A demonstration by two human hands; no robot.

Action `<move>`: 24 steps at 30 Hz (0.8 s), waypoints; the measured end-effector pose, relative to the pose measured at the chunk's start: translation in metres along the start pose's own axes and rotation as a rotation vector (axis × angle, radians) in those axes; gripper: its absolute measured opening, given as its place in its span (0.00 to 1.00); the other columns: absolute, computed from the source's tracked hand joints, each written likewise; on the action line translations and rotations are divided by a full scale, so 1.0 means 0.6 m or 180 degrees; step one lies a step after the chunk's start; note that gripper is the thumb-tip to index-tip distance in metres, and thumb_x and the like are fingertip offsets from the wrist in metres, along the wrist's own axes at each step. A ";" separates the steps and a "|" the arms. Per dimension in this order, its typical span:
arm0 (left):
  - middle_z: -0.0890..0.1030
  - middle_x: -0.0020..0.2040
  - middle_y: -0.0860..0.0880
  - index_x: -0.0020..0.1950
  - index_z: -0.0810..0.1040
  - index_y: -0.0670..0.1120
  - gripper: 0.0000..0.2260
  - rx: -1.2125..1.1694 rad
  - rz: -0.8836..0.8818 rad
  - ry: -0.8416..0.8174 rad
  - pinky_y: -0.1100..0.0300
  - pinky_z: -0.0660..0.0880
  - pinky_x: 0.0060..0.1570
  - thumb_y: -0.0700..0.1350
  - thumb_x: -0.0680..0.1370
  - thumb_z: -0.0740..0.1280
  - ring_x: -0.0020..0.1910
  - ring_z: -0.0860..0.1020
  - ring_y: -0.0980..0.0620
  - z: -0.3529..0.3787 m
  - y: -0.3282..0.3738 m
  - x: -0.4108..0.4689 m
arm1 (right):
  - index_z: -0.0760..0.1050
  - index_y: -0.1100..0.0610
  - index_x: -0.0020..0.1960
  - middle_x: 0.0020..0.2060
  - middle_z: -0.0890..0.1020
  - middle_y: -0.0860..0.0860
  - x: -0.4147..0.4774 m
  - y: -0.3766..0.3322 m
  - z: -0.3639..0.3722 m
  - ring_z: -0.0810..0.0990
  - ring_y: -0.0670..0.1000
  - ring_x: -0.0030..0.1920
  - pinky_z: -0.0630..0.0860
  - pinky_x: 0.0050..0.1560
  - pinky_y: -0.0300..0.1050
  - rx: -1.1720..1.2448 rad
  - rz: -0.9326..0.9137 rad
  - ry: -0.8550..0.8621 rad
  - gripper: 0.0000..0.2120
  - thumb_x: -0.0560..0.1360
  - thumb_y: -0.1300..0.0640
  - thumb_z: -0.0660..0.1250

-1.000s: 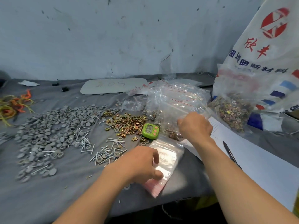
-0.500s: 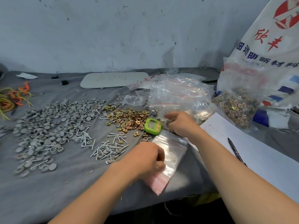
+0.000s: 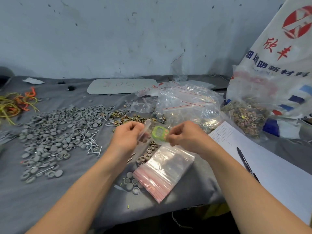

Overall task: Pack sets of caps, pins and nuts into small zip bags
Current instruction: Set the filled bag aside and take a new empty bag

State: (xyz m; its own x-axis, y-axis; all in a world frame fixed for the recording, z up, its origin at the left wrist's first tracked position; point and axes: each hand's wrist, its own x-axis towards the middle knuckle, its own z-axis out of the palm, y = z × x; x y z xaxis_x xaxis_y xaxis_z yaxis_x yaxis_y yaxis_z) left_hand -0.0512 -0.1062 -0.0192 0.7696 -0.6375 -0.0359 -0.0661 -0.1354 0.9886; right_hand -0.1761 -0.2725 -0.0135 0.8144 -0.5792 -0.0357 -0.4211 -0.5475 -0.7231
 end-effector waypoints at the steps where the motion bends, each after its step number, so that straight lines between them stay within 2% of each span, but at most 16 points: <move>1: 0.84 0.35 0.53 0.51 0.81 0.42 0.12 -0.0042 0.0037 0.0098 0.61 0.77 0.41 0.47 0.85 0.61 0.32 0.81 0.61 -0.003 0.008 0.007 | 0.86 0.54 0.38 0.31 0.85 0.46 0.003 -0.004 0.002 0.80 0.44 0.34 0.79 0.41 0.43 0.0249 0.0069 0.0096 0.08 0.76 0.58 0.75; 2: 0.85 0.39 0.52 0.53 0.81 0.44 0.15 0.0017 0.0100 0.0150 0.58 0.75 0.46 0.51 0.86 0.59 0.34 0.82 0.61 -0.009 0.014 0.010 | 0.85 0.57 0.39 0.30 0.85 0.49 0.004 -0.010 0.003 0.80 0.46 0.33 0.80 0.40 0.44 0.0637 0.0130 0.0096 0.08 0.77 0.60 0.74; 4: 0.86 0.55 0.52 0.63 0.79 0.51 0.20 0.0085 0.0157 0.0006 0.56 0.73 0.54 0.59 0.86 0.54 0.41 0.83 0.59 -0.026 0.029 0.018 | 0.84 0.61 0.40 0.29 0.82 0.53 0.005 -0.024 0.002 0.79 0.50 0.30 0.77 0.36 0.42 0.1284 0.0178 -0.0052 0.08 0.78 0.64 0.72; 5: 0.83 0.64 0.54 0.69 0.76 0.57 0.21 0.0133 0.0256 -0.0211 0.54 0.72 0.58 0.64 0.85 0.53 0.47 0.83 0.59 -0.037 0.032 0.020 | 0.83 0.62 0.41 0.28 0.81 0.54 0.006 -0.031 0.002 0.78 0.50 0.29 0.76 0.34 0.41 0.1451 0.0182 -0.0135 0.08 0.78 0.66 0.70; 6: 0.79 0.69 0.59 0.72 0.72 0.65 0.21 0.0229 0.0502 -0.0460 0.53 0.70 0.60 0.69 0.82 0.54 0.54 0.82 0.60 -0.049 0.031 0.018 | 0.82 0.63 0.41 0.27 0.80 0.54 0.006 -0.037 0.004 0.77 0.51 0.28 0.75 0.33 0.42 0.1539 0.0192 -0.0193 0.08 0.78 0.67 0.69; 7: 0.79 0.68 0.63 0.68 0.73 0.71 0.16 0.0385 0.0777 -0.0549 0.53 0.70 0.60 0.69 0.81 0.58 0.57 0.81 0.61 -0.060 0.030 0.011 | 0.82 0.63 0.41 0.27 0.78 0.54 0.008 -0.041 0.007 0.75 0.51 0.27 0.74 0.32 0.42 0.1561 0.0197 -0.0228 0.08 0.78 0.67 0.69; 8: 0.82 0.62 0.64 0.60 0.77 0.72 0.09 0.0419 0.0939 -0.0381 0.56 0.73 0.57 0.63 0.80 0.65 0.55 0.82 0.63 -0.070 0.029 0.005 | 0.82 0.64 0.41 0.26 0.77 0.53 0.009 -0.047 0.010 0.73 0.51 0.26 0.73 0.30 0.41 0.1546 0.0212 -0.0250 0.08 0.78 0.67 0.69; 9: 0.85 0.53 0.61 0.53 0.83 0.66 0.07 0.0302 0.0991 -0.0040 0.61 0.75 0.51 0.52 0.79 0.71 0.48 0.83 0.64 -0.080 0.028 0.009 | 0.82 0.64 0.42 0.25 0.75 0.53 0.010 -0.051 0.013 0.71 0.50 0.26 0.71 0.29 0.40 0.1509 0.0217 -0.0248 0.07 0.78 0.67 0.69; 10: 0.86 0.44 0.58 0.46 0.85 0.59 0.11 0.0166 0.0927 0.0308 0.66 0.75 0.44 0.41 0.77 0.73 0.40 0.82 0.64 -0.092 0.025 0.011 | 0.83 0.64 0.42 0.24 0.74 0.51 0.012 -0.055 0.017 0.69 0.50 0.26 0.69 0.28 0.39 0.1483 0.0232 -0.0203 0.07 0.78 0.66 0.70; 12: 0.85 0.35 0.54 0.41 0.86 0.49 0.13 0.0126 0.0557 0.0477 0.70 0.74 0.33 0.31 0.74 0.72 0.32 0.79 0.62 -0.110 0.028 0.017 | 0.85 0.61 0.41 0.23 0.75 0.46 0.017 -0.065 0.025 0.68 0.49 0.28 0.68 0.31 0.40 0.1448 0.0280 0.0021 0.06 0.77 0.64 0.72; 14: 0.86 0.36 0.51 0.43 0.86 0.46 0.10 0.0265 0.0237 0.0230 0.69 0.75 0.32 0.32 0.76 0.72 0.33 0.79 0.58 -0.132 0.033 0.017 | 0.86 0.58 0.40 0.26 0.81 0.45 0.021 -0.076 0.033 0.73 0.49 0.33 0.72 0.37 0.45 0.1451 0.0343 0.0427 0.05 0.74 0.60 0.75; 16: 0.87 0.42 0.44 0.45 0.88 0.45 0.10 0.0392 0.0099 -0.0198 0.67 0.78 0.35 0.32 0.77 0.71 0.38 0.79 0.54 -0.157 0.033 0.012 | 0.86 0.56 0.39 0.36 0.86 0.54 0.026 -0.084 0.041 0.79 0.50 0.38 0.78 0.43 0.51 0.1375 0.0372 0.0898 0.06 0.73 0.57 0.76; 18: 0.87 0.46 0.39 0.47 0.88 0.45 0.11 0.0388 0.0022 -0.0448 0.64 0.82 0.39 0.31 0.76 0.71 0.40 0.81 0.51 -0.174 0.036 0.006 | 0.86 0.54 0.39 0.39 0.87 0.55 0.030 -0.089 0.050 0.83 0.50 0.41 0.82 0.47 0.52 0.1345 0.0346 0.1219 0.05 0.73 0.55 0.76; 21: 0.88 0.44 0.41 0.47 0.87 0.43 0.08 0.0388 0.0098 -0.0123 0.63 0.82 0.39 0.31 0.75 0.73 0.39 0.84 0.52 -0.189 0.037 0.002 | 0.84 0.48 0.45 0.40 0.87 0.46 0.033 -0.101 0.062 0.86 0.49 0.45 0.84 0.53 0.51 0.1283 0.0153 0.1568 0.02 0.74 0.55 0.76; 24: 0.87 0.38 0.44 0.46 0.87 0.40 0.06 0.0301 0.0166 0.0496 0.66 0.80 0.33 0.31 0.72 0.76 0.33 0.83 0.56 -0.200 0.034 0.005 | 0.85 0.48 0.44 0.36 0.85 0.42 0.028 -0.125 0.084 0.84 0.42 0.40 0.84 0.50 0.47 0.0865 -0.0261 0.1626 0.01 0.74 0.54 0.76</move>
State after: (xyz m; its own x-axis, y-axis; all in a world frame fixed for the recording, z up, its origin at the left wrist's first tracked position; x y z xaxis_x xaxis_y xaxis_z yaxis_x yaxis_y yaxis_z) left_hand 0.0260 -0.0202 0.0184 0.8522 -0.5213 0.0453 -0.1621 -0.1807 0.9701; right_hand -0.1109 -0.2107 0.0053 0.5157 -0.7962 0.3164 -0.1922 -0.4674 -0.8629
